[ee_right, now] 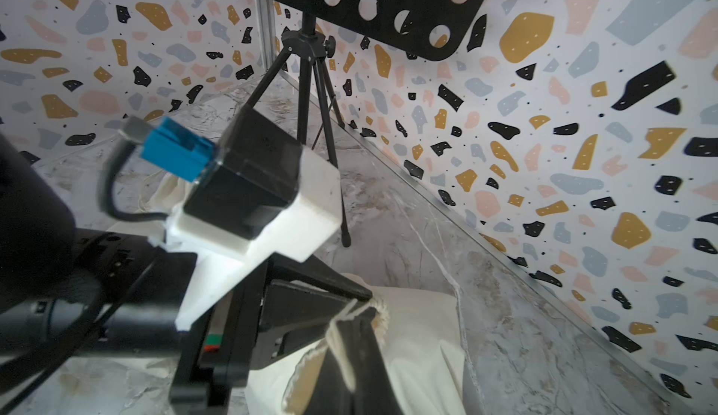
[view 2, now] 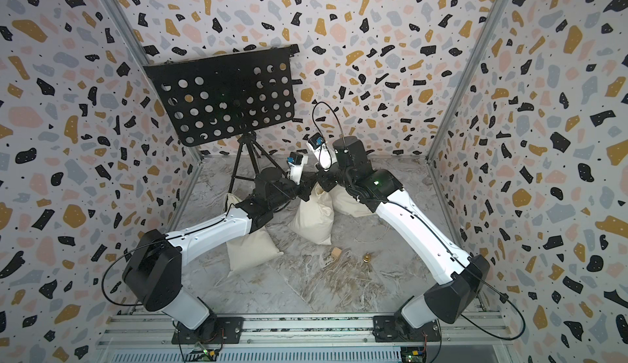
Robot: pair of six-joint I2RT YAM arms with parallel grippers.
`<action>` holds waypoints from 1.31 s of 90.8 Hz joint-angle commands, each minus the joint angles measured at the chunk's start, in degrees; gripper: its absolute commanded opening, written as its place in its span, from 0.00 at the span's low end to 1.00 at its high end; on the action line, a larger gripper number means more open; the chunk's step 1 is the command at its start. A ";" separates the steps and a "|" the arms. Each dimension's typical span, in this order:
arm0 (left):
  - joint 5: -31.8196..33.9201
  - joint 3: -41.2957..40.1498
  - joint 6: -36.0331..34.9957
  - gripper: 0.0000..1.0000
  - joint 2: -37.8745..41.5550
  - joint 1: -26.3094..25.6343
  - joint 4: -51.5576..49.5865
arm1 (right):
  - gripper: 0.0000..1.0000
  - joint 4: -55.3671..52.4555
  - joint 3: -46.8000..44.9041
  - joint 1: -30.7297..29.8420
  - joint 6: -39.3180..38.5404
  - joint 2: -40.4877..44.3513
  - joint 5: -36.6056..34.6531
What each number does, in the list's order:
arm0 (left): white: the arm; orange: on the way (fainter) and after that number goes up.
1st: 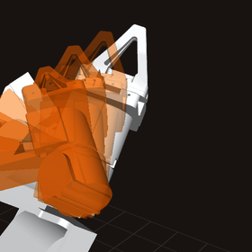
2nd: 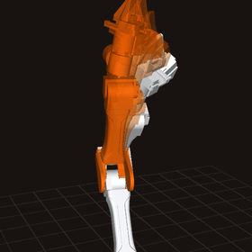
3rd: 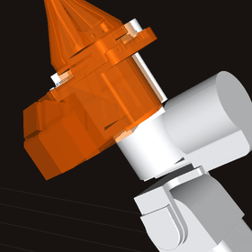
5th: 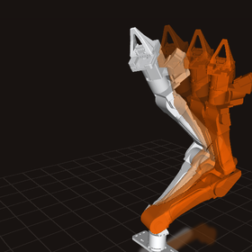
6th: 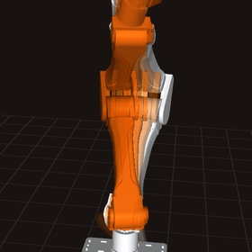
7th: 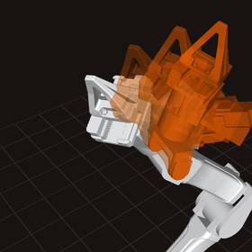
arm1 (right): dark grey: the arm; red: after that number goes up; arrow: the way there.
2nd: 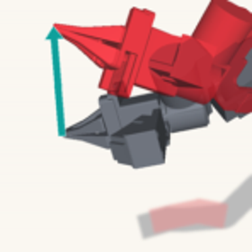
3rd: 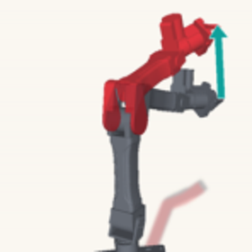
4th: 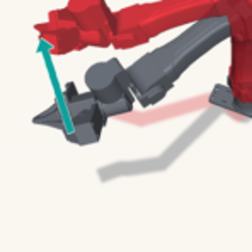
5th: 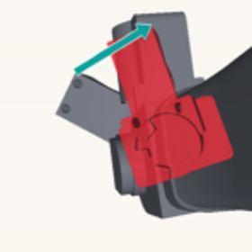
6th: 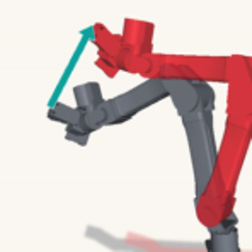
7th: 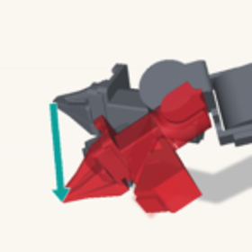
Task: Close the soil bag
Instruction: Frap the soil bag at the center of the board.
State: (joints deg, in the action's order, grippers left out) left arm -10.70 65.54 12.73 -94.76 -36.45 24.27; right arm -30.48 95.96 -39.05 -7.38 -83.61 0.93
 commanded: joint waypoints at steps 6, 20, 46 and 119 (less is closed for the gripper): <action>7.72 -2.45 5.61 0.12 -11.40 3.56 -20.97 | 0.00 18.79 1.46 0.27 -1.78 16.31 -0.30; 10.23 -4.02 6.02 0.08 -9.81 6.99 -22.38 | 0.00 21.33 -3.06 1.90 -0.73 20.19 -1.15; 11.63 -5.41 -4.58 0.08 7.33 12.71 -25.16 | 0.00 17.73 3.04 2.31 2.73 9.21 7.82; -21.51 4.12 -6.01 0.60 21.10 11.42 -16.68 | 0.00 11.72 16.00 -0.32 6.66 -6.50 20.48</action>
State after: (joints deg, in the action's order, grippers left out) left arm -27.68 66.67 6.98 -73.38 -24.56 5.21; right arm -23.62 108.99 -38.76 -1.43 -91.53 19.05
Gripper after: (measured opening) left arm 0.602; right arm 0.053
